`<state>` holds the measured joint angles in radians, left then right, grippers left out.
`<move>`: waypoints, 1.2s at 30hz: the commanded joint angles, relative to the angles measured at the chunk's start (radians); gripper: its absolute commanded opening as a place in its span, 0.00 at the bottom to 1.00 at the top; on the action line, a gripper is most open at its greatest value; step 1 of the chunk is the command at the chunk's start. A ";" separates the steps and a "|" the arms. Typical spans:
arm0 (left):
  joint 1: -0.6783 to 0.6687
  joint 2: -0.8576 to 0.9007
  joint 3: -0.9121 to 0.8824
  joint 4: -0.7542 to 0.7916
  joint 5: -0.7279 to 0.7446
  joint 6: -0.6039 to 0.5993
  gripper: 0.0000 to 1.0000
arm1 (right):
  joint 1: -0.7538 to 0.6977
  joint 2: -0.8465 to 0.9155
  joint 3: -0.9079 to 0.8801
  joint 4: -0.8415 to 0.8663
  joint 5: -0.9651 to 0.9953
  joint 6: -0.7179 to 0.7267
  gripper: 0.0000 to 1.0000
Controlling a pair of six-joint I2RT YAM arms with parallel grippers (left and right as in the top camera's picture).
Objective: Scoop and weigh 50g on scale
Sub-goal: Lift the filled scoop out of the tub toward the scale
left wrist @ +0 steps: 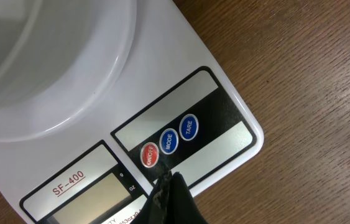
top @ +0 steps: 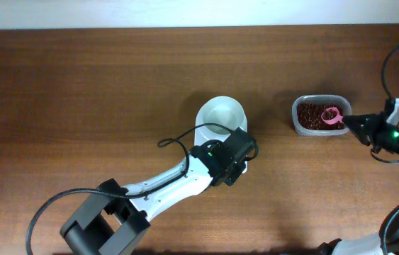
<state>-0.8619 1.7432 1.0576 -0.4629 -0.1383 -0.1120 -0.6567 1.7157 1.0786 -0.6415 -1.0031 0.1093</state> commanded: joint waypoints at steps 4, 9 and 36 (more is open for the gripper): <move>-0.004 0.008 0.007 -0.002 0.000 0.016 0.00 | -0.011 -0.026 -0.007 -0.006 -0.116 -0.127 0.04; -0.004 0.008 0.007 -0.002 0.000 0.016 0.00 | -0.011 -0.026 -0.007 -0.032 -0.071 -0.129 0.04; -0.004 0.035 0.005 0.007 -0.016 0.016 0.00 | 0.050 -0.026 -0.009 -0.223 -0.330 -0.185 0.04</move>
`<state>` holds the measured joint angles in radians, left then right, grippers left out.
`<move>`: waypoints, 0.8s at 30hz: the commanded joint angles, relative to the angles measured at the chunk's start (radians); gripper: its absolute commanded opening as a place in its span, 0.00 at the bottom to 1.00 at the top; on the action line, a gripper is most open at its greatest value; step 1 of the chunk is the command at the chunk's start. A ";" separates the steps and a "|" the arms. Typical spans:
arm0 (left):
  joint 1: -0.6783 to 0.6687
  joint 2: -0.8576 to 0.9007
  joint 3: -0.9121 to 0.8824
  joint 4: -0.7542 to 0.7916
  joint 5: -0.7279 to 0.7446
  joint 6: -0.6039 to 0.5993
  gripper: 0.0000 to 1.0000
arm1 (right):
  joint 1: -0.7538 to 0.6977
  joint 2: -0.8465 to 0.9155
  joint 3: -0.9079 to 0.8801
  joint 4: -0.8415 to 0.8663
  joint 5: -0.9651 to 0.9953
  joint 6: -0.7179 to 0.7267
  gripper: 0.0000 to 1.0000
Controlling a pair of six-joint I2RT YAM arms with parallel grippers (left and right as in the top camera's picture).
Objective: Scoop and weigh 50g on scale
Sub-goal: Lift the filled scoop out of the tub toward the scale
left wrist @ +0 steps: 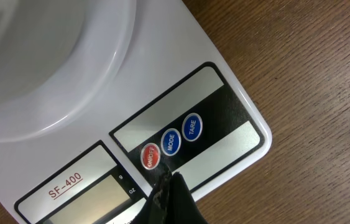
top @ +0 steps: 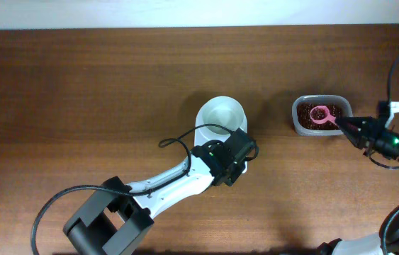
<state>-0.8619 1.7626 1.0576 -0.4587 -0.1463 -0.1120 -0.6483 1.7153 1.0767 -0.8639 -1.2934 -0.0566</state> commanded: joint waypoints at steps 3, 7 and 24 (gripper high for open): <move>-0.004 0.016 0.005 0.002 -0.011 0.016 0.00 | 0.101 -0.025 -0.007 -0.001 -0.050 -0.018 0.04; -0.004 0.016 0.005 0.002 -0.011 0.016 0.00 | 0.145 -0.025 -0.007 -0.001 -0.115 -0.018 0.04; -0.004 0.016 0.005 0.002 -0.011 0.016 0.00 | 0.289 -0.025 -0.007 0.000 -0.144 -0.014 0.04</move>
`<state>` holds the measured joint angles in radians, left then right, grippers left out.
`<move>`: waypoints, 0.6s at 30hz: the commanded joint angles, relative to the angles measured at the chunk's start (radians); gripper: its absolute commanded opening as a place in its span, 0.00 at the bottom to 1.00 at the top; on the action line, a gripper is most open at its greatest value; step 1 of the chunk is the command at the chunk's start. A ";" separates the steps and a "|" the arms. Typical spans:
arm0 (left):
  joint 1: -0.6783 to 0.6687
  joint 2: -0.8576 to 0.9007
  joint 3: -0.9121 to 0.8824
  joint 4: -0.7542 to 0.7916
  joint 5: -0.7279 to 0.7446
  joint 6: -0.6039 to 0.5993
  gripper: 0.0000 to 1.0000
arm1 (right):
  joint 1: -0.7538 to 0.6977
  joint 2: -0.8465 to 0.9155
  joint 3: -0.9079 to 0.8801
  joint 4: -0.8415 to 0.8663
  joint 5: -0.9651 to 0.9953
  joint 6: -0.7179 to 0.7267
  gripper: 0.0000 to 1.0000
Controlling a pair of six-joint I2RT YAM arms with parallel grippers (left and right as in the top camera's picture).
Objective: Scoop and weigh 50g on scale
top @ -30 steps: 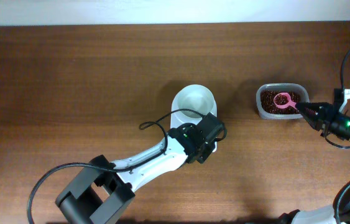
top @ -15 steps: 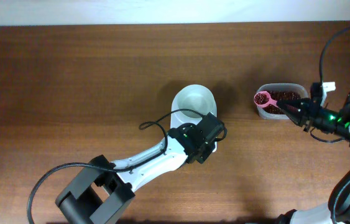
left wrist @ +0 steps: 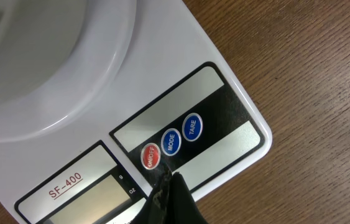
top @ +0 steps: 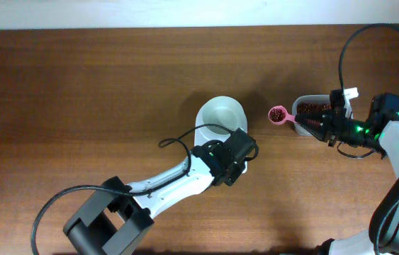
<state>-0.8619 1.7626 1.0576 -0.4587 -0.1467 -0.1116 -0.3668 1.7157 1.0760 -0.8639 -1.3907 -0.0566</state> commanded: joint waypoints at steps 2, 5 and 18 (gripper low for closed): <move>-0.004 0.016 0.005 0.002 -0.011 0.016 0.00 | 0.008 -0.026 -0.006 0.000 -0.047 -0.014 0.04; -0.004 0.016 0.005 0.002 -0.011 0.016 0.00 | 0.011 -0.026 -0.006 0.000 -0.051 -0.014 0.04; -0.004 0.016 0.005 0.002 -0.011 0.016 0.00 | 0.119 -0.026 -0.006 0.131 -0.050 0.144 0.04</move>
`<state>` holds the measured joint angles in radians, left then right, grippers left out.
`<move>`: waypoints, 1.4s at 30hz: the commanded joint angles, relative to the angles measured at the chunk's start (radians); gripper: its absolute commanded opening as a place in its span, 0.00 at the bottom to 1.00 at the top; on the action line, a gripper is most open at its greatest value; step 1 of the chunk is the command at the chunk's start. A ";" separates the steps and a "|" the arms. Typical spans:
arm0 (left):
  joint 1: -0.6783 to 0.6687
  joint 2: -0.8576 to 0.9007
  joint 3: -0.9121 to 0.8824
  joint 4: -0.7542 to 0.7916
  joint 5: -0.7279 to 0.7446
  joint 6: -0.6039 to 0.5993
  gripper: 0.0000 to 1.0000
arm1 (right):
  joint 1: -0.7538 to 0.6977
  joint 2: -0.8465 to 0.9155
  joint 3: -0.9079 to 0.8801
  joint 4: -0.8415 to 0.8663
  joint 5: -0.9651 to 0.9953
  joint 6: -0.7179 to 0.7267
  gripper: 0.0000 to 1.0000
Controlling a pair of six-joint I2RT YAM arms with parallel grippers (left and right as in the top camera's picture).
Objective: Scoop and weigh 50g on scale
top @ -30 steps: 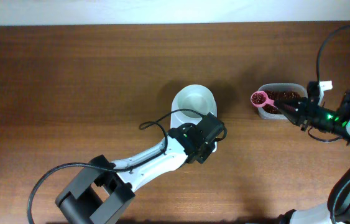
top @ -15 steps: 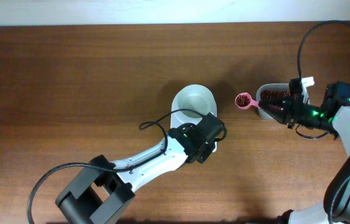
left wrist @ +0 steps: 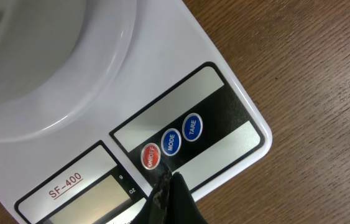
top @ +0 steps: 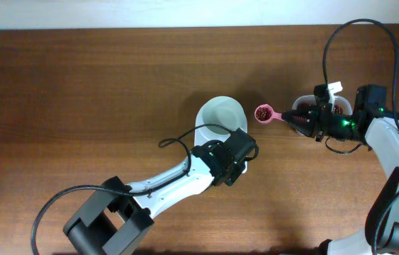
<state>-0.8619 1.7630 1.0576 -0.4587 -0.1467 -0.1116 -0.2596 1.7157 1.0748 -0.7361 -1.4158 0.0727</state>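
A white bowl [top: 221, 113] stands on the white scale [left wrist: 224, 118], and its rim fills the upper left of the left wrist view [left wrist: 38, 50]. My left gripper [left wrist: 170, 178] is shut, its tip just below the red on/off button [left wrist: 150, 156] on the scale's panel. My right gripper [top: 293, 118] is shut on the handle of a pink scoop [top: 263, 112]. The scoop holds dark beans and hangs between the bowl and the bean container [top: 304, 106], just right of the bowl's rim. The arm hides most of the container.
The blue MODE button [left wrist: 171, 142] and TARE button [left wrist: 191, 127] sit beside the red one. The scale's display [left wrist: 94, 199] shows no readable number. The left arm [top: 171, 180] lies from the front left up to the scale. A cable [top: 334, 42] loops above the right arm.
My right gripper has carried the loaded pink scoop a little further left, from just beside the container to near the bowl's right rim. The left gripper has not moved.
The scoop first lay in the beans at the container's right side, then further left in them. Then it was out of the container, loaded, just to its left, and now it is near the bowl. My left gripper stayed shut at the scale's buttons throughout.
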 commanded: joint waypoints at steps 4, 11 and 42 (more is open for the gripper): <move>-0.004 0.016 0.005 0.002 -0.011 0.016 0.00 | 0.012 -0.026 -0.005 0.004 -0.024 0.014 0.04; -0.003 0.021 0.005 0.006 -0.029 0.016 0.00 | 0.012 -0.026 -0.005 0.004 -0.016 0.014 0.04; 0.003 0.068 0.005 0.069 -0.098 0.016 0.00 | 0.011 -0.026 -0.005 0.004 -0.013 0.014 0.04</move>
<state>-0.8619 1.8088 1.0576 -0.3965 -0.2298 -0.1116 -0.2581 1.7157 1.0748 -0.7345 -1.4158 0.0975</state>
